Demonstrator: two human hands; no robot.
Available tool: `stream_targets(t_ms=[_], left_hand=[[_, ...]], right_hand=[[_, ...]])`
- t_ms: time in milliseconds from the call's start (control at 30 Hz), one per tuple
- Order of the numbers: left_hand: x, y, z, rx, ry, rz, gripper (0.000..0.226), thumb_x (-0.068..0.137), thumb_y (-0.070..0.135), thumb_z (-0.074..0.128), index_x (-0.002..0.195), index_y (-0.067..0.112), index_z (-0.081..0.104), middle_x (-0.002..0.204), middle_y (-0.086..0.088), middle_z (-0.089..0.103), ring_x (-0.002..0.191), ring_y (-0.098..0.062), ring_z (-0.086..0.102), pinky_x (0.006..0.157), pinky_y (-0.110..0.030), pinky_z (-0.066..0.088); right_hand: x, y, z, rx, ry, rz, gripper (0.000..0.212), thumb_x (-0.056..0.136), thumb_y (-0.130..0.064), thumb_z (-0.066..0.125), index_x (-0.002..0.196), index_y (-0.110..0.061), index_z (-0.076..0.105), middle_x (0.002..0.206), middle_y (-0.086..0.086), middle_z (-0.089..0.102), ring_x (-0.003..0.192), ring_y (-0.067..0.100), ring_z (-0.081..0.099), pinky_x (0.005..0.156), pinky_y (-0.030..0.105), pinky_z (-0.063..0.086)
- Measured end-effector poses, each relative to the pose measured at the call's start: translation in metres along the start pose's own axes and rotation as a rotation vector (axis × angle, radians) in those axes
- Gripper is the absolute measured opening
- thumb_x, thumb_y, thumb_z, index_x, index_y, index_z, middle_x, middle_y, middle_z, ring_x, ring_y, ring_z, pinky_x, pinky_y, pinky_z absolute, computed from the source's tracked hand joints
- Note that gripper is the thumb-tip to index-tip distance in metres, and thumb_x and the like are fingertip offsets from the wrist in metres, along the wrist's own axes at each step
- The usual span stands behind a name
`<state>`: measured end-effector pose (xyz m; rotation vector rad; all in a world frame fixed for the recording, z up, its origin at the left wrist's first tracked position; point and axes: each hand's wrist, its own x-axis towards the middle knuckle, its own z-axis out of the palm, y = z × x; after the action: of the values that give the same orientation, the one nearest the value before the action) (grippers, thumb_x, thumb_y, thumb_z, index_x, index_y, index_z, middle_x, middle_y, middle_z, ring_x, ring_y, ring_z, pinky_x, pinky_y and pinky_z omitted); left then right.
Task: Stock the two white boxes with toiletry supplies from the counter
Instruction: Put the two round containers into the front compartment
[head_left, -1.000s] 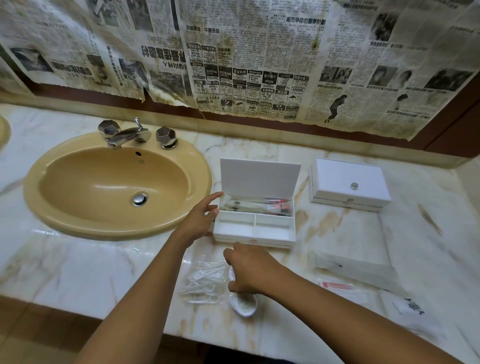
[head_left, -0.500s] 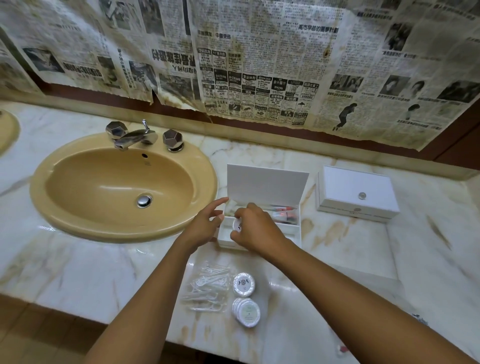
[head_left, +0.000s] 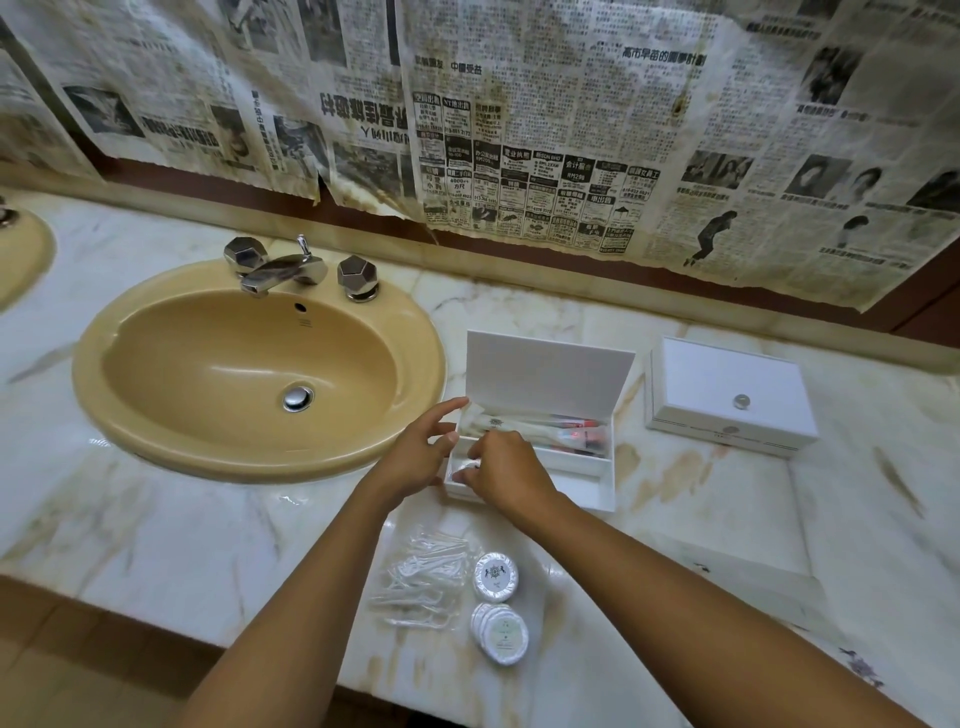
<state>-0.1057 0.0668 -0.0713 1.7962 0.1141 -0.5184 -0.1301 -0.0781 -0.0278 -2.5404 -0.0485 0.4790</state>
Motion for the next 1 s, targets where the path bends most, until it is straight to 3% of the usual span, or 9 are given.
stream_targets(t_ms=[167,467,667,867,1000], left_hand=[[0.000,0.000,0.000,0.007,0.003,0.005,0.043,0.102,0.023,0.046,0.126,0.058,0.050,0.128,-0.003,0.055,0.112,-0.021,0.058,0.088,-0.049,0.056],[-0.001,-0.001,0.001,0.027,0.002,0.028,0.045,0.102,0.022,0.044,0.128,0.058,0.048,0.129,-0.005,0.055,0.115,-0.019,0.057,0.088,-0.050,0.056],[-0.001,0.000,0.000,0.035,0.006,0.013,0.044,0.102,0.024,0.044,0.127,0.060,0.048,0.131,-0.003,0.054,0.114,-0.024,0.058,0.090,-0.054,0.054],[-0.003,-0.001,0.003,0.056,0.028,0.009,0.042,0.103,0.026,0.043,0.127,0.060,0.048,0.130,0.001,0.054,0.110,-0.022,0.058,0.093,-0.053,0.053],[-0.004,-0.001,0.003,0.028,0.018,0.002,0.043,0.102,0.026,0.043,0.122,0.063,0.050,0.132,0.002,0.056,0.119,-0.017,0.056,0.096,-0.053,0.051]], right_hand=[[0.002,0.006,0.004,0.003,-0.060,0.035,0.031,0.091,-0.031,0.059,0.092,-0.001,0.067,0.098,0.017,0.067,0.093,0.031,0.062,0.068,0.028,0.040],[-0.006,0.007,-0.006,0.058,-0.069,-0.036,0.032,0.093,-0.032,0.055,0.111,-0.009,0.068,0.107,0.010,0.068,0.096,0.023,0.063,0.075,0.028,0.044],[-0.035,0.007,-0.023,-0.032,0.009,-0.229,0.029,0.090,-0.027,0.058,0.118,-0.019,0.066,0.113,0.001,0.066,0.101,0.018,0.060,0.081,0.025,0.041],[-0.066,0.017,-0.015,-0.175,-0.066,-0.277,0.031,0.087,-0.032,0.062,0.116,-0.022,0.064,0.116,0.001,0.062,0.106,0.021,0.057,0.087,0.032,0.045],[-0.075,0.027,-0.005,-0.251,-0.158,-0.244,0.039,0.083,-0.032,0.065,0.119,-0.019,0.060,0.121,0.004,0.058,0.110,0.025,0.055,0.088,0.033,0.044]])
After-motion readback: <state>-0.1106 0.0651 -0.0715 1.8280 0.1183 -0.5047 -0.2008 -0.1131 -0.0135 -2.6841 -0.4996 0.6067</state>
